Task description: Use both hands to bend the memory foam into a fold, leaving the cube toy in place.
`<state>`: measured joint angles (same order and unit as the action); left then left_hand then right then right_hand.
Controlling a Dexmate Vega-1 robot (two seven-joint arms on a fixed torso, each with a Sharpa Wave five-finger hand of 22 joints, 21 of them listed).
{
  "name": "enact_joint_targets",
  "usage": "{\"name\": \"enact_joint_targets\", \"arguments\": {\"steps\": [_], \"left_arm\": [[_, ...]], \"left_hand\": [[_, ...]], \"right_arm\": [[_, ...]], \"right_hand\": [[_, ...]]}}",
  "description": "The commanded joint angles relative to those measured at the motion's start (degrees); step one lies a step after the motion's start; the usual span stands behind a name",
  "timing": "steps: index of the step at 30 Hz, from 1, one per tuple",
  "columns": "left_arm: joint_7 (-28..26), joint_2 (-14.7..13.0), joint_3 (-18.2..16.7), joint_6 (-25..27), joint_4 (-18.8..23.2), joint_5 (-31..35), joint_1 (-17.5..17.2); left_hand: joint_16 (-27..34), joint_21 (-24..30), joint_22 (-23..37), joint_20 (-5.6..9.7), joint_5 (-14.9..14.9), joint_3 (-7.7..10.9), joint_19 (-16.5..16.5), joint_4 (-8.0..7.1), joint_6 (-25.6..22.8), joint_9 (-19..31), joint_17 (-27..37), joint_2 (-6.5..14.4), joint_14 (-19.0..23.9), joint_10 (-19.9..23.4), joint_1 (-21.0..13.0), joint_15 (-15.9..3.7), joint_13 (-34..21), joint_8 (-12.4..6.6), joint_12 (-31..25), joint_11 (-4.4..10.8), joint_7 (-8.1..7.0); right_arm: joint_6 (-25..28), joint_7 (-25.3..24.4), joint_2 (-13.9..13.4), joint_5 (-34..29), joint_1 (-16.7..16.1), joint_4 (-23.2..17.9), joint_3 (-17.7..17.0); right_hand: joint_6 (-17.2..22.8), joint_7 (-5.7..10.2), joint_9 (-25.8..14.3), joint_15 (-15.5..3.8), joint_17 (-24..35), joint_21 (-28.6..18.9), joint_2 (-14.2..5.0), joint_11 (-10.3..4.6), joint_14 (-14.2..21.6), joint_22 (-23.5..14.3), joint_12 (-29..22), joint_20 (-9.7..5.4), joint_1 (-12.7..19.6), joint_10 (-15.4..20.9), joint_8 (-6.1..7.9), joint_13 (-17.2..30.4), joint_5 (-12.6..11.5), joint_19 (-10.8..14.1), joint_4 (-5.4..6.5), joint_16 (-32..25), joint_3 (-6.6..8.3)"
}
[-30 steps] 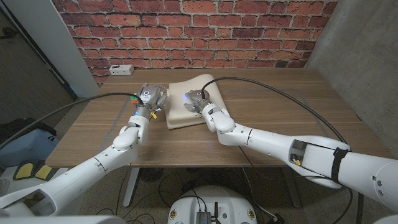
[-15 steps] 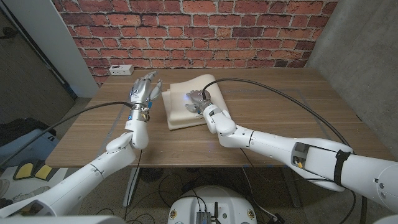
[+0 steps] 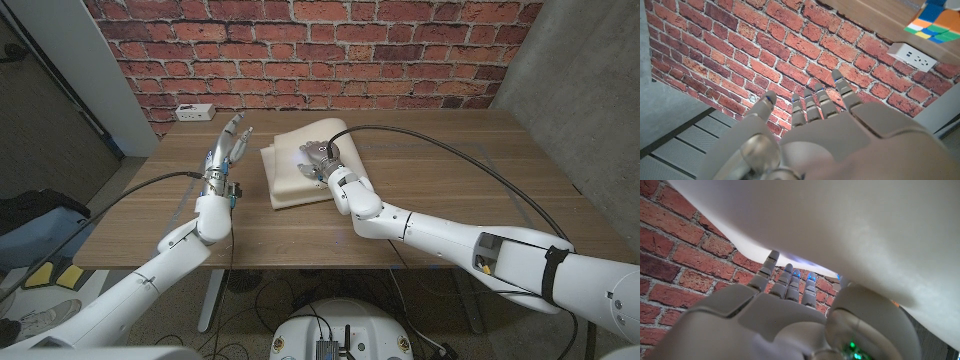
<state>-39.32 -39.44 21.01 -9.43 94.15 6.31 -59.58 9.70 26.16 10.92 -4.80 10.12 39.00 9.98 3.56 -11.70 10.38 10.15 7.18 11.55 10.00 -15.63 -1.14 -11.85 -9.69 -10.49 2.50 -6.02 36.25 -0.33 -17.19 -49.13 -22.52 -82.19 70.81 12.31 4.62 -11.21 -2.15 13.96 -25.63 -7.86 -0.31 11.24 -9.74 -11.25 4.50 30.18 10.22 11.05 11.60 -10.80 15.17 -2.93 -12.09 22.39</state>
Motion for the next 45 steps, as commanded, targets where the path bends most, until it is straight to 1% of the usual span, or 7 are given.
{"name": "enact_joint_targets", "arguments": {"steps": [1,9,14,23,27,32,45], "left_arm": [[5.5,0.7,-3.0,-6.8,-0.9,-5.6,-1.8],[6.6,1.0,-3.6,-7.5,-1.0,-5.3,-2.2],[7.3,1.1,-3.7,-8.1,-1.0,-4.8,-2.2],[8.3,1.4,-4.0,-8.7,-1.3,-4.8,-2.1],[8.5,1.5,-4.1,-9.0,-1.4,-4.7,-2.2],[8.8,1.5,-4.2,-9.3,-1.4,-4.6,-2.3],[9.0,1.8,-4.5,-10.2,-1.7,-4.3,-2.4]], "left_hand": [[0.0,-0.3,0.2,0.15,-0.1,0.2,-0.4,0.48,0.7,0.0,0.1,-0.3,-0.7,-1.0,0.3,-0.05,0.1,-0.01,0.2,0.02,-0.23],[0.1,-0.4,0.1,0.24,-0.2,0.06,-0.6,0.77,1.2,-0.1,-0.1,-0.6,-1.0,-1.4,0.3,-0.25,0.3,-0.09,0.1,-0.02,-0.4],[0.1,-0.5,0.1,0.38,-0.2,0.03,-0.6,0.96,1.5,-0.1,-0.1,-0.6,-1.5,-1.6,0.3,-0.28,0.4,-0.16,0.0,0.01,-0.5],[0.1,-0.7,0.1,0.57,-0.3,-0.14,-0.8,1.32,1.9,-0.1,-0.2,-0.8,-2.1,-2.2,0.3,-0.43,0.5,-0.23,0.0,0.23,-0.83],[0.1,-0.8,0.1,0.64,-0.3,-0.24,-1.0,1.39,2.0,-0.1,-0.3,-0.9,-2.3,-2.3,0.4,-0.5,0.6,-0.25,-0.1,0.25,-0.89],[0.2,-0.9,0.1,0.7,-0.3,-0.29,-1.1,1.52,2.2,-0.1,-0.3,-0.9,-2.4,-2.5,0.4,-0.57,0.6,-0.29,-0.1,0.36,-0.87],[0.2,-1.0,0.1,0.91,-0.3,-0.46,-1.2,1.8,2.3,-0.1,-0.4,-1.0,-2.9,-2.8,0.4,-0.57,0.7,-0.42,-0.2,0.27,-0.82]], "right_arm": [[-2.5,-4.5,-1.0,3.1,-3.0,-3.4,-4.3],[-7.0,-11.2,-2.0,8.6,-6.7,-5.8,-9.6],[-11.2,-15.8,-2.7,14.0,-9.7,-7.6,-14.1],[-18.2,-19.9,-3.9,21.6,-13.1,-9.1,-19.3],[-21.9,-20.7,-4.5,24.8,-14.0,-9.1,-21.0],[-26.2,-22.0,-4.9,28.2,-15.1,-8.9,-23.2],[-33.2,-26.4,-4.8,35.7,-18.6,-9.8,-29.4]], "right_hand": [[0.7,-0.11,-0.1,-2.68,0.2,0.3,-0.48,0.48,-0.1,-0.3,-0.3,-0.21,-0.8,0.2,0.42,0.1,0.1,0.2,0.77,-0.4,-0.06],[1.5,-0.36,-0.2,-2.33,0.6,0.8,-1.47,1.01,-0.4,-0.4,-0.4,-0.31,-3.5,0.4,0.63,0.2,0.3,0.0,2.75,-0.7,-0.91],[1.9,-0.47,-0.2,-1.53,0.9,1.5,-1.75,1.34,-1.0,-0.4,-0.3,-0.04,-6.6,0.0,0.66,0.1,0.3,-0.7,5.0,-0.8,-1.93],[2.0,0.35,-0.1,-1.41,0.7,3.7,-0.69,0.9,-3.0,-0.4,0.1,0.91,-11.7,-1.3,0.36,-0.1,0.1,-3.9,8.29,-0.3,-4.05],[1.4,1.13,0.0,-1.83,0.4,5.0,-0.41,-0.15,-4.4,-0.3,0.2,0.42,-13.8,-1.8,0.02,-0.2,-0.2,-5.7,9.58,0.3,-4.81],[1.2,1.58,0.1,-1.95,0.0,6.0,-0.3,-0.27,-5.1,-0.3,0.3,0.47,-15.1,-2.0,-0.11,-0.3,-0.4,-7.1,10.35,0.6,-5.23],[0.8,2.59,0.3,-2.03,-0.6,6.7,-0.45,-1.34,-6.5,-0.2,0.4,0.11,-16.3,-2.5,-0.22,-0.5,-0.8,-7.4,11.05,1.1,-5.42]]}}
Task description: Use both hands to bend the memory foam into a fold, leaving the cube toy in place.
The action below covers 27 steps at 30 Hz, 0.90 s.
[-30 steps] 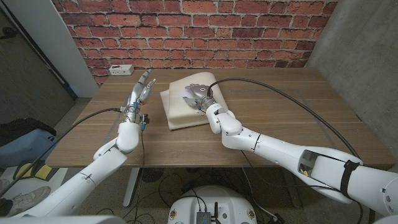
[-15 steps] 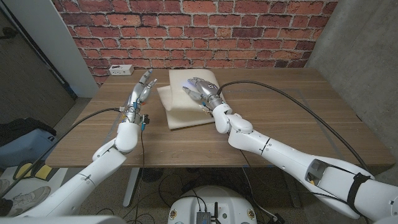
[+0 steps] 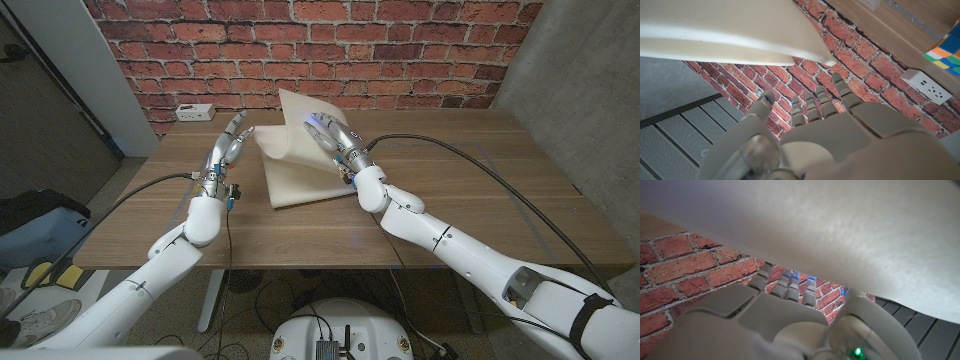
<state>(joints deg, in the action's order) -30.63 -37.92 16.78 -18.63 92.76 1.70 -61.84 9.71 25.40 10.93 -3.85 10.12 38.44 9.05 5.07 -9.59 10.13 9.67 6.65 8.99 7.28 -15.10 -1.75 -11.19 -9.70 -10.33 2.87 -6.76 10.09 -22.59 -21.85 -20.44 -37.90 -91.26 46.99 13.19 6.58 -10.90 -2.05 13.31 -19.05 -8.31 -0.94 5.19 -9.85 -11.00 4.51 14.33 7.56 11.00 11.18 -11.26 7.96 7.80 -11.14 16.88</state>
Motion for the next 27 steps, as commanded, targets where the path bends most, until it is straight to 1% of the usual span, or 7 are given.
{"name": "enact_joint_targets", "arguments": {"steps": [1,10,18,21,22,23,27], "left_arm": [[0.4,0.3,-0.3,-1.0,-0.4,0.3,-0.1],[0.9,0.5,-0.3,-1.3,-0.7,0.2,0.1],[1.5,0.5,-0.1,-2.0,-1.2,0.3,0.5],[1.6,0.4,-0.2,-2.0,-1.0,0.2,0.4],[1.7,0.3,-0.2,-2.0,-1.0,0.1,0.4],[1.7,0.3,-0.3,-2.0,-0.9,0.1,0.3],[1.8,0.1,-0.4,-2.1,-0.7,0.1,0.1]], "left_hand": [[0.2,-0.2,0.1,-0.01,-0.3,0.08,-0.3,0.31,0.2,0.1,0.1,-0.5,-0.4,-0.1,-0.1,0.05,0.1,-0.43,-0.4,-0.03,-0.08],[0.2,-0.3,0.1,0.1,-0.3,-0.05,-0.3,0.54,0.2,0.1,0.1,-0.5,-0.7,-0.2,-0.2,-0.13,0.1,-0.5,-0.5,0.0,-0.08],[0.2,-0.4,0.1,0.24,-0.4,-0.17,-0.4,0.69,0.3,0.1,0.0,-0.5,-0.8,-0.3,-0.2,-0.24,0.2,-0.53,-0.5,0.06,-0.12],[0.2,-0.4,0.1,0.37,-0.4,-0.22,-0.4,0.76,0.3,0.1,0.0,-0.5,-0.9,-0.4,-0.2,-0.34,0.2,-0.56,-0.5,0.07,-0.15],[0.2,-0.4,0.1,0.38,-0.4,-0.23,-0.4,0.77,0.3,0.1,0.0,-0.6,-0.9,-0.4,-0.2,-0.34,0.2,-0.57,-0.5,0.07,-0.17],[0.2,-0.4,0.1,0.39,-0.4,-0.24,-0.4,0.79,0.3,0.1,0.0,-0.6,-0.9,-0.4,-0.2,-0.32,0.2,-0.57,-0.5,0.06,-0.16],[0.2,-0.5,0.1,0.42,-0.3,-0.29,-0.5,0.88,0.3,0.1,0.0,-0.6,-1.0,-0.5,-0.2,-0.35,0.2,-0.59,-0.6,0.08,-0.12]], "right_arm": [[-7.4,-4.4,-0.1,7.6,-3.6,-0.8,-6.0],[-11.6,-7.7,0.0,11.4,-6.3,-1.5,-9.8],[-14.9,-8.8,0.0,14.5,-7.9,-2.0,-12.4],[-16.4,-9.4,-0.1,15.9,-9.0,-2.4,-13.9],[-16.8,-9.7,0.0,16.5,-9.3,-2.5,-14.3],[-17.5,-9.7,0.0,17.0,-9.6,-2.4,-14.7],[-19.3,-10.6,0.3,19.0,-11.0,-2.5,-16.4]], "right_hand": [[0.0,0.75,0.0,-2.2,0.0,0.2,-0.05,-0.73,-0.5,-0.1,0.1,0.09,-0.6,0.2,-0.17,0.0,-0.4,-0.2,0.36,0.1,0.09],[0.0,1.09,0.0,-2.26,-0.3,0.4,-0.27,-0.91,-0.9,-0.1,0.1,-0.17,-1.0,0.2,-0.15,-0.1,-0.5,-0.1,0.58,0.3,0.17],[0.1,1.02,0.1,-2.23,-0.6,0.5,-0.36,-0.67,-0.9,-0.1,0.0,-0.32,-1.2,0.2,-0.14,-0.1,-0.7,0.1,0.64,0.2,0.26],[0.1,0.29,0.1,-2.1,-0.8,0.5,-0.37,-0.37,-0.8,-0.1,-0.1,-0.47,-1.2,0.5,-0.11,-0.2,-0.8,0.5,0.61,0.2,0.34],[0.1,0.2,0.1,-2.01,-1.0,0.5,-0.33,0.21,-0.6,-0.1,-0.2,-0.69,-1.3,0.7,-0.12,-0.2,-0.9,0.8,0.54,0.1,0.42],[0.1,0.15,0.1,-1.88,-1.0,0.5,-0.32,0.26,-0.6,-0.1,-0.2,-0.88,-1.3,0.7,-0.12,-0.2,-0.9,1.0,0.51,0.1,0.44],[1.1,-1.09,0.2,-1.02,-1.6,0.6,-0.13,0.87,-0.1,-0.1,-0.5,-2.0,-1.3,1.6,0.2,-0.2,-1.1,1.9,0.27,0.0,0.65]]}}
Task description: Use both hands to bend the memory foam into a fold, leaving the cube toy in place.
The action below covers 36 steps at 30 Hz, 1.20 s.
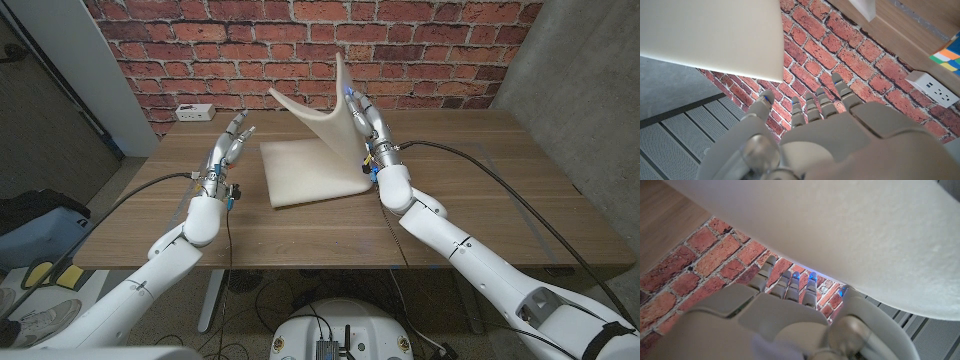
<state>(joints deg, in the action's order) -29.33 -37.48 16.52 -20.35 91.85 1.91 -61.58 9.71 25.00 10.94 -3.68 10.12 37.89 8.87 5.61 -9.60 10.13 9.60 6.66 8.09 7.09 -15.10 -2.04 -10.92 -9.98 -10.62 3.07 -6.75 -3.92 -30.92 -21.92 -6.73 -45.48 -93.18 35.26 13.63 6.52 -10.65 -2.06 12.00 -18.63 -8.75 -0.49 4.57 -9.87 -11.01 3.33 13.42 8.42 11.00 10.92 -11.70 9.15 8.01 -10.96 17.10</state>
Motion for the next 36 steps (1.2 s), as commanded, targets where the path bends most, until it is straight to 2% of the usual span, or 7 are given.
{"name": "enact_joint_targets", "arguments": {"steps": [1,10,21,24,26,31,36], "left_arm": [[0.5,-0.3,-0.2,-0.3,0.3,-0.2,-0.2],[1.0,-0.7,-0.6,-0.4,0.9,-0.2,-0.7],[1.3,-1.5,-1.4,-0.6,2.2,-0.2,-2.2],[1.5,-1.8,-1.7,-0.7,2.5,-0.3,-2.7],[1.6,-2.0,-1.9,-0.7,2.8,-0.3,-3.0],[2.2,-2.3,-2.4,-1.1,2.9,-0.8,-3.6],[3.4,-2.7,-2.5,-1.7,2.2,-1.4,-3.5]], "left_hand": [[0.2,-0.1,0.1,0.25,-0.3,0.25,-0.3,0.36,0.3,0.1,0.1,-0.6,-0.1,-0.3,-0.2,-0.12,0.0,-0.32,-0.3,-0.08,-0.16],[0.3,-0.2,0.1,0.39,-0.3,0.14,-0.4,0.51,0.3,0.1,0.0,-0.6,-0.2,-0.3,-0.2,-0.1,0.0,-0.35,-0.4,-0.18,-0.03],[0.3,-0.2,0.1,0.47,-0.3,0.05,-0.4,0.67,0.3,0.1,0.0,-0.5,-0.3,-0.4,-0.2,-0.13,0.0,-0.38,-0.4,-0.07,-0.02],[0.3,-0.3,0.1,0.49,-0.3,0.02,-0.4,0.72,0.3,0.1,0.0,-0.5,-0.3,-0.4,-0.2,-0.2,0.0,-0.39,-0.4,-0.05,-0.01],[0.3,-0.3,0.1,0.5,-0.3,-0.01,-0.4,0.74,0.3,0.1,0.0,-0.5,-0.3,-0.4,-0.2,-0.19,0.0,-0.41,-0.4,-0.01,0.02],[0.4,-0.3,0.1,0.52,-0.3,-0.05,-0.4,0.82,0.3,0.1,0.0,-0.5,-0.3,-0.4,-0.2,-0.21,0.0,-0.42,-0.5,0.0,0.01],[0.4,-0.3,0.1,0.55,-0.3,-0.09,-0.4,0.87,0.3,0.1,0.0,-0.5,-0.3,-0.4,-0.2,-0.25,0.1,-0.42,-0.5,0.1,-0.05]], "right_arm": [[-6.0,-2.3,0.4,5.8,-3.8,-0.5,-5.0],[-8.7,-5.1,0.8,7.7,-7.3,-1.6,-8.2],[-8.3,-6.9,-0.1,8.0,-11.5,-5.2,-10.8],[-8.0,-7.3,-0.1,8.6,-12.6,-6.1,-11.5],[-7.5,-7.8,-0.3,8.2,-13.4,-6.8,-11.9],[-6.5,-10.1,0.0,7.5,-15.4,-8.4,-12.9],[-5.9,-12.6,0.3,6.2,-17.6,-9.7,-13.9]], "right_hand": [[0.7,-1.15,-0.1,-0.94,-0.3,0.2,0.33,0.55,0.6,-0.1,-0.5,-0.88,-0.4,0.8,0.22,0.0,-0.7,0.8,0.04,-0.2,0.46],[1.2,-1.83,0.0,-0.03,-0.7,0.6,0.87,1.8,0.9,-0.1,-0.6,0.05,-0.5,1.4,0.28,0.0,-0.8,1.0,-0.31,-0.2,0.5],[0.4,-2.68,0.0,1.15,-1.0,1.6,4.39,3.35,0.7,-0.2,-0.4,2.14,-1.9,1.2,-0.16,0.0,-0.8,0.4,-0.82,-0.2,-1.37],[-0.3,-2.4,0.0,1.32,-1.0,2.4,5.47,2.94,0.4,-0.2,-0.2,5.26,-2.9,0.7,-0.36,0.0,-1.1,-0.3,-0.8,-0.2,-2.24],[-0.5,-2.19,0.0,1.39,-1.0,2.9,5.57,2.53,0.1,-0.2,-0.2,5.97,-3.1,0.6,-0.41,0.0,-1.2,-1.0,-0.82,-0.1,-2.36],[-0.5,-1.99,0.0,1.6,-1.2,4.6,5.56,2.44,-0.6,-0.3,-0.1,5.42,-3.3,0.5,-0.25,0.0,-1.7,-4.2,-1.07,0.1,-2.47],[-0.5,-1.97,0.0,1.31,-1.3,5.1,5.49,2.35,-1.0,-0.3,-0.2,4.38,-3.2,0.5,-0.21,0.0,-1.8,-4.9,-1.28,0.2,-2.42]]}}
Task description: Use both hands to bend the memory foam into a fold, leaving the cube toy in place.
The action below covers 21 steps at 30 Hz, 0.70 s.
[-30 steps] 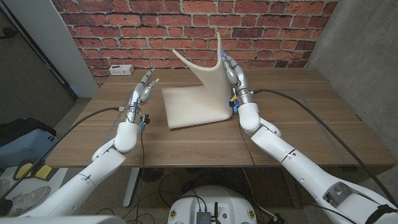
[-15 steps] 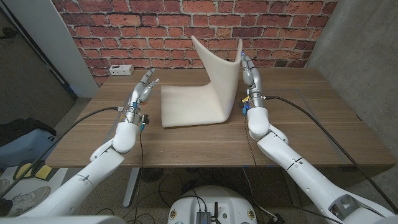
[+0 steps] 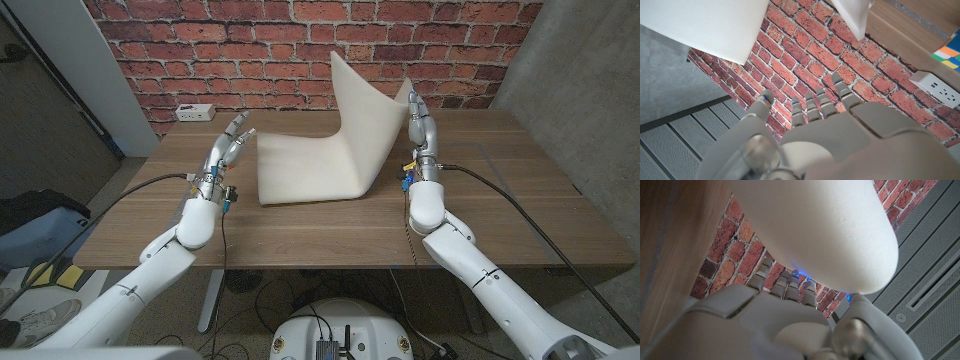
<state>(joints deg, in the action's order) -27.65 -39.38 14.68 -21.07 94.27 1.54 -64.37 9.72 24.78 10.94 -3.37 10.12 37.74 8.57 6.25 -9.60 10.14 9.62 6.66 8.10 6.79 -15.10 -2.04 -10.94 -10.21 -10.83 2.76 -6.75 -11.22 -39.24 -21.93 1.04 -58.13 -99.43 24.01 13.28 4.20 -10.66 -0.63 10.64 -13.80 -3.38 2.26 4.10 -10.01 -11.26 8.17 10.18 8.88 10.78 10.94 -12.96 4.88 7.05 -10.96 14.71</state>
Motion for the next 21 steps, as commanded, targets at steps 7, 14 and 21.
{"name": "enact_joint_targets", "arguments": {"steps": [7,14,21], "left_arm": [[3.8,-1.2,-0.4,-2.6,-2.2,-2.2,0.2],[6.1,-1.9,-0.3,-4.5,-4.1,-3.4,1.2],[8.8,-2.2,0.3,-6.6,-6.9,-5.0,2.6]], "left_hand": [[0.4,-0.1,0.1,0.28,-0.3,0.01,-0.1,0.28,0.4,0.1,0.0,-0.4,-0.3,-0.2,-0.2,-0.25,0.1,-0.18,-0.3,0.37,0.05],[0.4,-0.2,0.1,0.33,-0.3,-0.06,-0.1,0.33,0.4,0.1,0.0,-0.4,-0.4,-0.2,-0.1,-0.32,0.1,-0.19,-0.3,0.34,0.14],[0.4,-0.3,0.1,0.37,-0.3,-0.12,-0.1,0.39,0.4,0.1,0.0,-0.3,-0.4,-0.2,-0.1,-0.32,0.1,-0.19,-0.4,0.45,0.14]], "right_arm": [[3.1,-7.8,0.4,-3.5,-8.2,-5.8,-4.3],[3.4,-10.1,0.4,-4.7,-11.1,-7.3,-5.8],[6.7,-14.1,0.4,-7.7,-15.8,-11.1,-8.5]], "right_hand": [[0.0,0.35,0.1,-0.39,0.0,0.8,0.02,-0.34,-1.1,-0.1,0.1,-1.15,0.2,0.1,0.11,0.0,-0.7,-1.4,-0.58,0.3,0.06],[0.1,0.29,0.1,-0.49,0.0,0.8,-0.04,-0.34,-1.2,-0.1,0.0,-1.19,0.4,0.2,0.15,0.0,-0.8,-1.3,-0.85,0.3,0.16],[0.1,0.25,0.1,-0.51,-0.1,0.5,-0.1,-0.09,-1.1,-0.1,0.0,-1.09,0.9,0.3,0.15,0.0,-1.1,0.1,-1.38,0.2,0.35]]}}
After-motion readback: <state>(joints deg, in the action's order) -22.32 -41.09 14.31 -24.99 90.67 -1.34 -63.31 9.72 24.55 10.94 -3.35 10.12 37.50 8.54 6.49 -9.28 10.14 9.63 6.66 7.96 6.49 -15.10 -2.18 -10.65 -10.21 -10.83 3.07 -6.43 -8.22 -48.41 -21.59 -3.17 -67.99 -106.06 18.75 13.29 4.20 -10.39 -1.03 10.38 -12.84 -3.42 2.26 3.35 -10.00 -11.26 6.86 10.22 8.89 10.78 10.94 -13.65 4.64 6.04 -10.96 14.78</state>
